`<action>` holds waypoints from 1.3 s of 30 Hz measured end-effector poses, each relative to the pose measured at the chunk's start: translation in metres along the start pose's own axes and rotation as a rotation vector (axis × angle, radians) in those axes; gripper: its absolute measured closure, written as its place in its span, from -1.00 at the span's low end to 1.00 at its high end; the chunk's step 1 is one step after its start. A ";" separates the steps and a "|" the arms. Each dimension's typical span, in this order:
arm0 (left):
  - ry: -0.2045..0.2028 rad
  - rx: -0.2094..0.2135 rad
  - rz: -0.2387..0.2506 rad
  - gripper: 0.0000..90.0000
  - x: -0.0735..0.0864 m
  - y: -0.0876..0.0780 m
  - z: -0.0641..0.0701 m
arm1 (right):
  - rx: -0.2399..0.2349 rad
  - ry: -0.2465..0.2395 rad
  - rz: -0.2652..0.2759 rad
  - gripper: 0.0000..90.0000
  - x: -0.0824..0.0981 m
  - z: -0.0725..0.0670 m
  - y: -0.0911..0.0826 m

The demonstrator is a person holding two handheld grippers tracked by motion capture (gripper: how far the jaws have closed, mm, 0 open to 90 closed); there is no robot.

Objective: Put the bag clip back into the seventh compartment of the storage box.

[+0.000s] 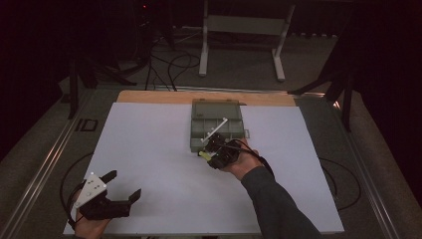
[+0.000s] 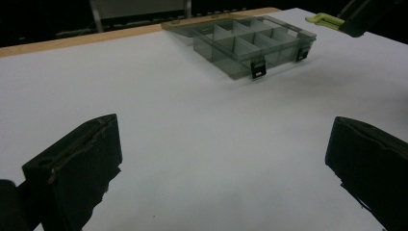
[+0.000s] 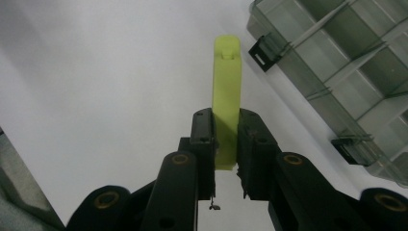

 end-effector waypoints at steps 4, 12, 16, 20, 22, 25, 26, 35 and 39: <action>-0.001 0.001 -0.001 -0.99 0.000 0.001 0.000 | 0.008 0.015 0.001 0.74 -0.001 0.005 -0.001; -0.001 0.002 -0.001 -1.00 0.001 0.001 0.000 | 0.021 0.060 -0.002 0.74 -0.003 0.016 -0.001; -0.001 0.002 -0.003 -0.99 0.001 0.002 0.000 | 0.027 0.079 -0.002 0.74 -0.003 0.021 0.001; -0.001 0.002 -0.004 -1.00 0.001 0.002 0.000 | 0.032 0.097 -0.008 0.74 -0.003 0.026 0.003; -0.001 0.003 -0.004 -0.99 0.001 0.002 0.000 | 0.032 0.102 -0.006 0.74 -0.002 0.028 0.004; -0.002 0.004 -0.006 -1.00 0.001 0.003 0.000 | 0.036 0.114 -0.010 0.74 -0.002 0.032 0.005; 0.000 0.005 -0.008 -0.99 0.002 0.003 0.000 | 0.036 0.122 -0.012 0.74 -0.002 0.033 0.005; 0.001 0.004 -0.008 -1.00 0.001 0.003 0.000 | 0.051 0.159 -0.017 0.74 -0.002 0.044 0.007; -0.001 0.001 -0.006 -1.00 0.001 0.002 0.000 | 0.059 0.174 -0.017 0.74 -0.004 0.047 0.007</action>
Point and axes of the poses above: each handheld gripper's, and its own axes: y roughly forward along the jaws, x roughly out of its underside, z roughly to its right, the point moved 1 cm from there along y, roughly forward along the jaws, and after that the axes turned 14 degrees about x, right-handed, at the moved point
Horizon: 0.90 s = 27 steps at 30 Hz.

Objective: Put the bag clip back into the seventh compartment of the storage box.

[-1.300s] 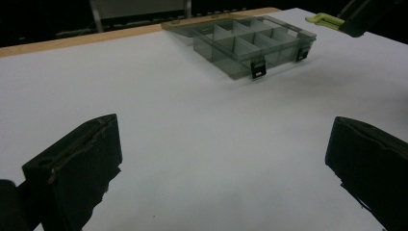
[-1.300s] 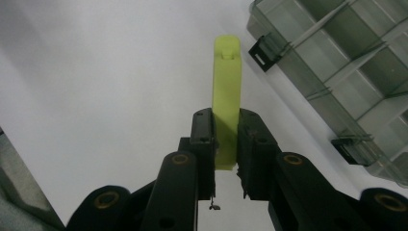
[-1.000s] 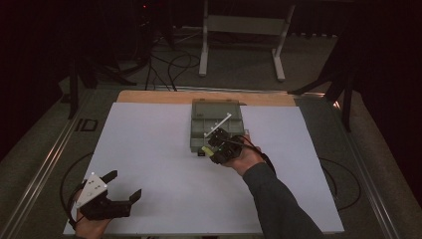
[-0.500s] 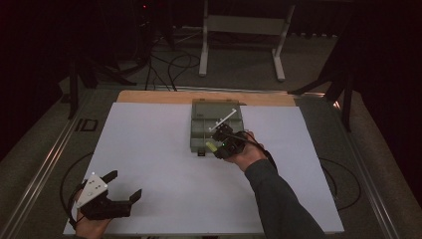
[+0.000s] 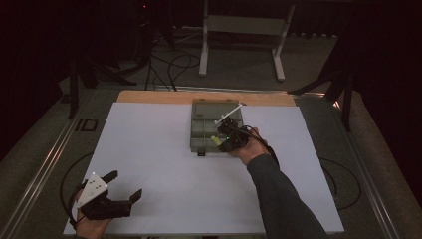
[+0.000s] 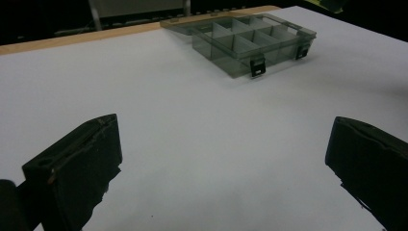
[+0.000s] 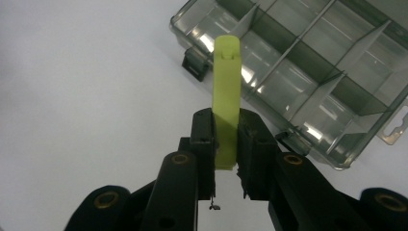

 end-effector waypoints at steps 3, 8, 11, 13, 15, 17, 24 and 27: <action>0.000 0.000 0.001 -0.99 0.000 0.000 0.000 | 0.010 0.009 -0.007 0.74 -0.002 0.002 0.001; 0.000 0.000 0.001 -0.99 0.000 -0.001 0.000 | 0.020 0.016 -0.014 0.74 -0.004 0.005 0.003; 0.002 0.002 -0.001 -0.99 0.000 0.000 0.000 | 0.026 0.027 -0.015 0.74 -0.006 0.009 0.005; 0.003 0.002 -0.003 -0.99 0.000 0.000 0.000 | 0.024 0.030 -0.015 0.74 -0.006 0.009 0.006; 0.004 0.003 -0.003 -0.99 0.000 0.000 0.000 | 0.029 0.036 -0.019 0.74 -0.007 0.011 0.008; 0.002 0.002 -0.001 -1.00 0.000 0.000 0.000 | 0.029 0.045 -0.018 0.74 -0.007 0.014 0.009; 0.004 0.003 -0.003 -0.99 0.000 0.001 0.000 | 0.033 0.076 -0.036 0.74 -0.009 0.021 0.015; 0.004 0.004 -0.002 -0.99 0.000 0.001 0.000 | 0.033 0.083 -0.038 0.74 -0.009 0.023 0.018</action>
Point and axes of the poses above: each handheld gripper's, and its own axes: y roughly forward along the jaws, x roughly out of its underside, z roughly to its right, the point moved 1 cm from there along y, roughly forward along the jaws, and after that the axes turned 14 degrees about x, right-handed, at the moved point
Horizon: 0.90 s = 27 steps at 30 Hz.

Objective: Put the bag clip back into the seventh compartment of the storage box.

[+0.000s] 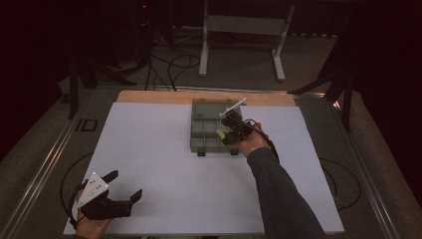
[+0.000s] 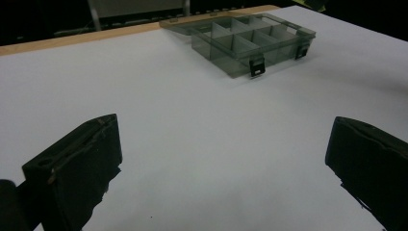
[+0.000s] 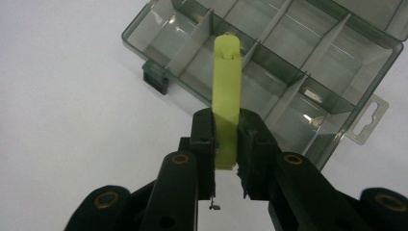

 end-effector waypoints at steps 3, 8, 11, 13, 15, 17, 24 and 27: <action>-0.003 -0.001 0.001 -0.99 0.000 0.000 0.000 | 0.000 0.009 -0.005 0.74 -0.001 0.002 0.002; -0.001 0.001 0.000 -0.99 0.000 0.000 0.000 | 0.003 0.018 -0.013 0.74 -0.002 0.004 0.006; 0.000 0.001 -0.001 -0.99 0.000 0.000 0.000 | 0.003 0.026 -0.013 0.74 -0.003 0.005 0.008; -0.001 0.001 -0.001 -0.99 0.000 0.000 0.000 | 0.003 0.034 -0.015 0.74 -0.003 0.006 0.009; -0.002 -0.001 0.001 -1.00 0.000 0.000 0.000 | 0.002 0.036 -0.016 0.73 -0.003 0.008 0.010; -0.004 0.000 0.001 -0.99 0.000 0.000 0.000 | 0.002 0.037 -0.018 0.74 -0.003 0.009 0.012; -0.003 0.003 -0.004 -1.00 0.000 0.000 0.000 | 0.001 0.043 -0.022 0.74 -0.005 0.010 0.016; -0.004 0.003 -0.003 -0.99 0.000 0.000 0.000 | 0.004 0.049 -0.026 0.74 -0.006 0.011 0.018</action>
Point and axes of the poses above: each handheld gripper's, and its own axes: y roughly forward along the jaws, x roughly out of its underside, z roughly to its right, the point moved 1 cm from there along y, roughly forward along the jaws, and after that the axes turned 14 degrees about x, right-handed, at the moved point
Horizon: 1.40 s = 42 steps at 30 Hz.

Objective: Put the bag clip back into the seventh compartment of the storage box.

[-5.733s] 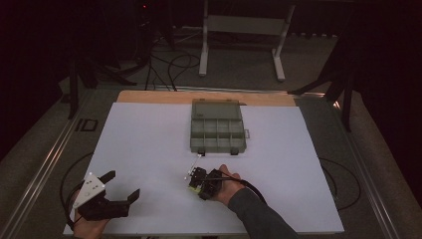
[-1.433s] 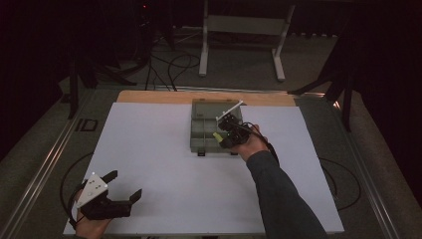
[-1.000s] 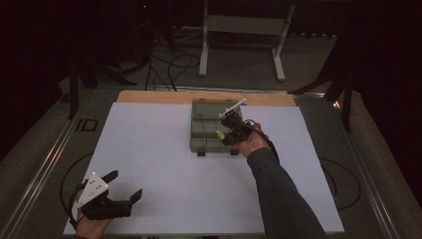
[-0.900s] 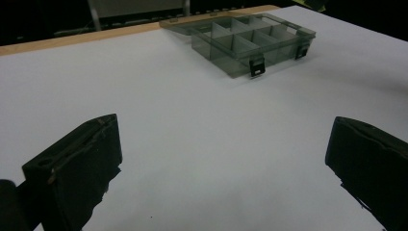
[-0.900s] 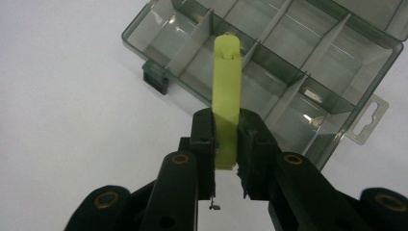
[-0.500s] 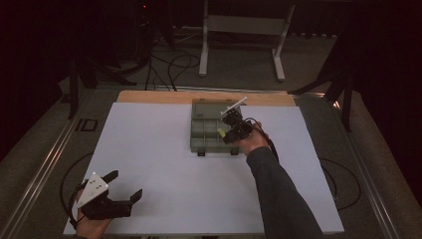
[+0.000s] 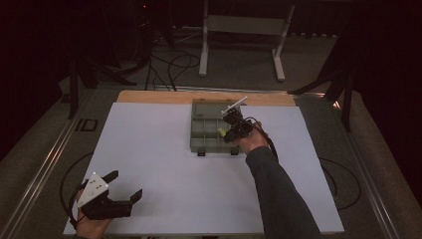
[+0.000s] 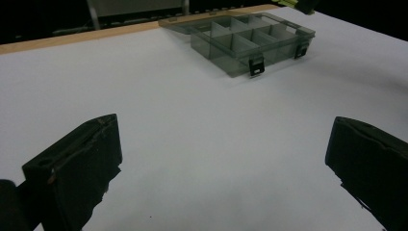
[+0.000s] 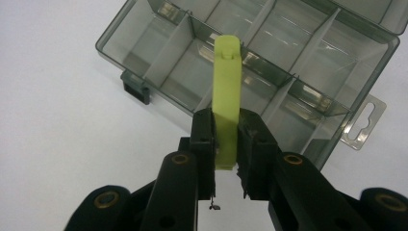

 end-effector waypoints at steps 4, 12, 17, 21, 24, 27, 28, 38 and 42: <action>0.000 0.000 0.000 -0.99 0.000 0.000 0.000 | 0.003 0.003 -0.004 0.74 -0.001 0.001 0.002; -0.001 0.002 0.001 -0.99 0.000 0.000 0.000 | 0.007 0.025 -0.010 0.74 -0.003 0.005 0.009; -0.001 0.001 0.000 -0.99 0.001 0.000 -0.001 | 0.009 0.031 -0.013 0.74 -0.003 0.007 0.011; -0.001 0.001 0.002 -0.99 0.000 0.000 0.000 | 0.011 0.045 -0.017 0.74 -0.004 0.008 0.014; 0.000 0.002 0.000 -0.99 0.000 0.001 0.000 | 0.010 0.052 -0.021 0.74 -0.005 0.008 0.016; -0.001 0.002 0.001 -0.99 0.000 0.001 0.000 | 0.015 0.053 -0.026 0.73 -0.006 0.007 0.019; 0.000 0.002 0.001 -0.99 0.000 0.001 0.000 | 0.012 0.056 -0.029 0.73 -0.006 0.007 0.020; 0.000 0.001 0.004 -0.99 0.000 -0.001 0.000 | 0.021 0.062 -0.042 0.73 -0.008 0.005 0.029; 0.000 0.002 0.002 -0.99 0.000 0.000 0.000 | 0.023 0.063 -0.050 0.73 -0.008 0.004 0.031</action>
Point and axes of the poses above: each handheld gripper's, and its own axes: y roughly forward along the jaws, x roughly out of its underside, z roughly to its right, the point moved 1 cm from there along y, roughly forward along the jaws, and after that the axes turned 14 degrees about x, right-handed, at the moved point
